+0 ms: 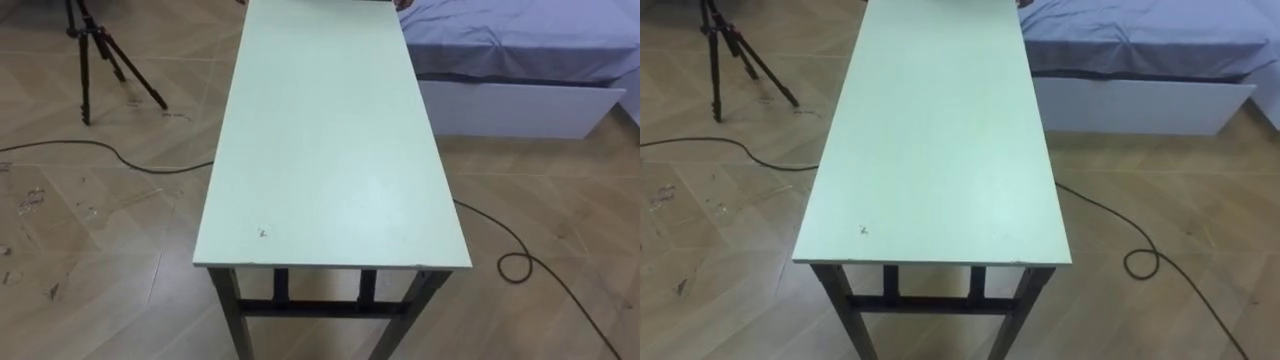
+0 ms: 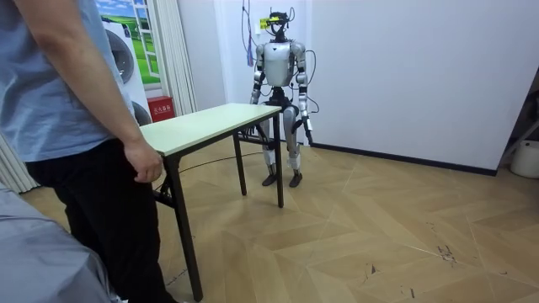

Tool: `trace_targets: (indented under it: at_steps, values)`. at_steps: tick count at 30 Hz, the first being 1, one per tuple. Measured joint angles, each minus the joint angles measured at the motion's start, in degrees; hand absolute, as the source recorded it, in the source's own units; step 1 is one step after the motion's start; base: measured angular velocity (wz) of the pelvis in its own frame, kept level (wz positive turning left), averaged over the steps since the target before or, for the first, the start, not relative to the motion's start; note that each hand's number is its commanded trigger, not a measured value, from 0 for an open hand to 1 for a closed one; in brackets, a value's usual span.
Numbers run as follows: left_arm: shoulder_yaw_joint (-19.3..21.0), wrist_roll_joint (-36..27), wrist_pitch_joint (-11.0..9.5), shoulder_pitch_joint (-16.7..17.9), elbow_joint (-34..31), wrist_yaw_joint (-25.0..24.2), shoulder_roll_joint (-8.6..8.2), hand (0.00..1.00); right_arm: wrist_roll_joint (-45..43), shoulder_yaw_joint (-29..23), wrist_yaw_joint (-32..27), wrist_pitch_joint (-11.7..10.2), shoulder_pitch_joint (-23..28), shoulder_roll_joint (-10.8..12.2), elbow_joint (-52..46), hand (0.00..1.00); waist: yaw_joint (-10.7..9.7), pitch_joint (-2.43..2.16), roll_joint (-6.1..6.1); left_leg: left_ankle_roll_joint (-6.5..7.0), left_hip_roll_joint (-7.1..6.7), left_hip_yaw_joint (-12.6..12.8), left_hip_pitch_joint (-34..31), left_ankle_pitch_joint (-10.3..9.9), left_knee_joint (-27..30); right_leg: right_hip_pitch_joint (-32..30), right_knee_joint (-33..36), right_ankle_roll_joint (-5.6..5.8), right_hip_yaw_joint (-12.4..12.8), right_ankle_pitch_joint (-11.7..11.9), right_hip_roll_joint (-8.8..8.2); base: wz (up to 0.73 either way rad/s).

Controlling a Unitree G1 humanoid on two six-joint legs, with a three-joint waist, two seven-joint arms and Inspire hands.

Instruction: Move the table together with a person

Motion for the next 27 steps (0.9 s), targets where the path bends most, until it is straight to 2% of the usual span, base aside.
trace_targets:
  at_steps: [3,5,7,9,11,14,17,19,23,25,27]
  values:
    - [-1.0,-6.3,0.0,0.2,-0.2,-5.4,0.21,0.00,0.7,0.0,2.3,0.0,0.1,-0.6,-0.8,0.00,0.1,-0.03,0.27,0.00,-0.10,0.0,-0.2,0.0,0.2,-0.1,0.1,0.06,-0.3,-0.1,-0.19,0.02]
    - [-0.8,-9.2,0.6,0.7,-3.7,-8.7,0.38,0.00,0.8,-0.2,3.5,0.5,0.4,-1.1,-4.0,0.00,0.0,-0.11,0.09,0.00,-0.13,0.0,-1.2,0.0,0.6,-0.7,0.3,0.06,-0.7,-0.1,-0.40,0.11]
    - [-0.4,-14.0,0.3,1.6,-8.8,-13.0,0.66,0.00,1.2,-1.8,5.5,0.3,1.1,-1.9,-9.5,0.00,0.8,0.06,0.63,0.00,-0.13,0.3,-1.8,0.0,1.1,-1.1,0.4,0.06,-0.7,-0.1,-0.48,0.03]
    - [-1.1,-18.7,-0.1,2.3,-11.9,-15.8,1.07,0.00,2.6,-2.5,7.1,-0.4,2.3,-2.0,-12.8,0.00,1.0,-0.21,0.89,0.00,-0.08,0.3,-1.7,0.0,1.1,-1.0,0.3,0.03,-1.2,-0.1,-0.52,0.03]
    - [-2.2,-22.5,0.0,4.7,-17.0,-18.2,1.60,0.00,4.1,-2.4,8.5,-0.4,4.7,-2.2,-18.5,0.00,1.1,-0.16,1.06,0.00,-0.04,0.2,-2.0,0.0,1.1,-1.1,0.2,-0.04,-1.7,-0.3,-0.60,0.08]
    - [-2.7,-25.5,0.0,9.5,-25.1,-22.1,2.01,0.00,4.6,-2.4,11.4,-0.7,10.2,-2.3,-27.5,0.00,1.3,-0.36,0.87,-0.01,-0.05,0.2,-2.5,0.0,1.3,-1.4,0.3,0.04,-1.9,-0.8,-0.68,0.12]
    - [-5.1,-33.3,0.0,13.3,-31.1,-24.7,2.18,0.00,7.3,-0.8,13.5,-0.7,14.5,-2.1,-33.3,0.00,1.5,-0.26,0.85,-0.02,-0.17,0.4,-2.6,0.0,1.8,-1.5,1.1,0.12,-2.2,-1.4,-1.00,0.02]
    - [-8.4,-37.7,0.1,14.6,-33.8,-25.4,2.28,0.00,10.5,1.4,14.2,-0.7,15.8,-2.3,-35.0,0.00,1.5,0.08,0.66,-0.02,-0.26,0.6,-2.0,0.0,1.8,-0.9,1.1,0.22,-2.2,-1.7,-1.08,0.00]
    - [-13.2,-41.2,0.2,14.6,-37.7,-28.1,2.83,0.00,13.8,5.0,16.0,0.1,17.5,-3.5,-39.4,0.00,1.4,0.15,0.47,-0.02,-0.30,1.0,-2.1,0.0,1.8,-1.0,1.2,0.28,-2.2,-1.8,-1.16,0.03]
    - [-17.9,-45.9,0.5,14.9,-41.0,-29.2,4.89,0.00,16.1,9.0,17.5,0.9,18.6,-4.2,-44.5,0.00,1.4,0.10,0.42,-0.02,-0.34,1.0,-2.2,0.0,1.8,-1.4,2.1,0.17,-3.0,-2.2,-1.52,0.00]
    - [-20.8,-49.6,0.7,15.4,-45.0,-29.8,6.26,0.00,17.9,11.6,18.6,1.5,19.6,-4.3,-47.8,0.00,1.0,0.08,0.20,-0.02,-0.35,0.9,-2.3,0.0,1.8,-1.6,2.3,0.17,-3.0,-2.3,-1.57,0.00]
